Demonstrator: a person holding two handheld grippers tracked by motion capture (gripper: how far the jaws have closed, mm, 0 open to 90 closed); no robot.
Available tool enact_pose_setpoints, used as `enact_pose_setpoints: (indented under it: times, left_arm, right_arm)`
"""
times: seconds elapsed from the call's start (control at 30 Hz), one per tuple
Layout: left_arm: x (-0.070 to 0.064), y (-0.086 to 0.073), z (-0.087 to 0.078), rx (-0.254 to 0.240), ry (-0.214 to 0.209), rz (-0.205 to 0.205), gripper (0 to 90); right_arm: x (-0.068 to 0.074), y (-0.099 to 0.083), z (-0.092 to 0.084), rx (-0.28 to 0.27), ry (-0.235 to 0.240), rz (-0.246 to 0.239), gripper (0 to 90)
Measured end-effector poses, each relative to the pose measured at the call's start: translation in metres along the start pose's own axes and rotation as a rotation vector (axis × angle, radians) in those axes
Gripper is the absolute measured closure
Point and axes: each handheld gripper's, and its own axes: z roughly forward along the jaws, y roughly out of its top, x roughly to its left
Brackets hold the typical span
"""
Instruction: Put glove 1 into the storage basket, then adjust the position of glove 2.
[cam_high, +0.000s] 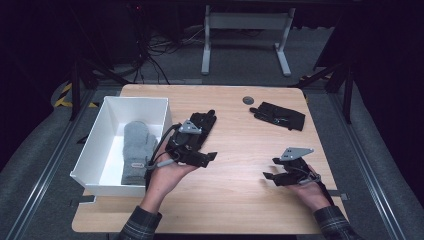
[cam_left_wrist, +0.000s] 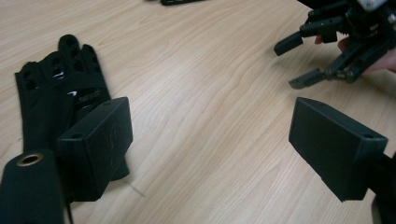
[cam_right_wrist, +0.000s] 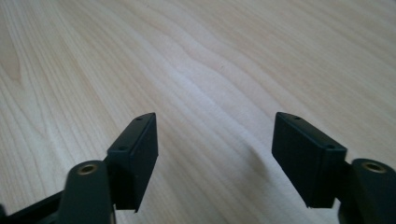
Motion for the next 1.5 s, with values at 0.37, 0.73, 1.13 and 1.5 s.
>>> enact_pose_setpoints:
  times: [0.37, 0.73, 1.13, 1.5]
  left_arm:
    - [-0.017, -0.026, 0.041, 0.060, 0.001, 0.033, 13.8]
    - [-0.017, -0.064, 0.074, 0.140, 0.038, 0.048, 9.1]
    - [-0.009, -0.087, 0.087, 0.174, 0.058, 0.049, 0.8]
    - [-0.007, -0.096, 0.087, 0.113, 0.059, 0.113, 0.0]
  right_arm:
    - [-0.035, 0.017, -0.006, -0.039, -0.017, 0.036, 76.8]
    - [-0.069, 0.044, 0.003, -0.083, -0.047, 0.054, 90.0]
    - [-0.126, 0.070, 0.019, -0.109, -0.166, 0.142, 90.0]
    - [-0.166, 0.066, 0.049, -0.028, -0.242, 0.234, 90.0]
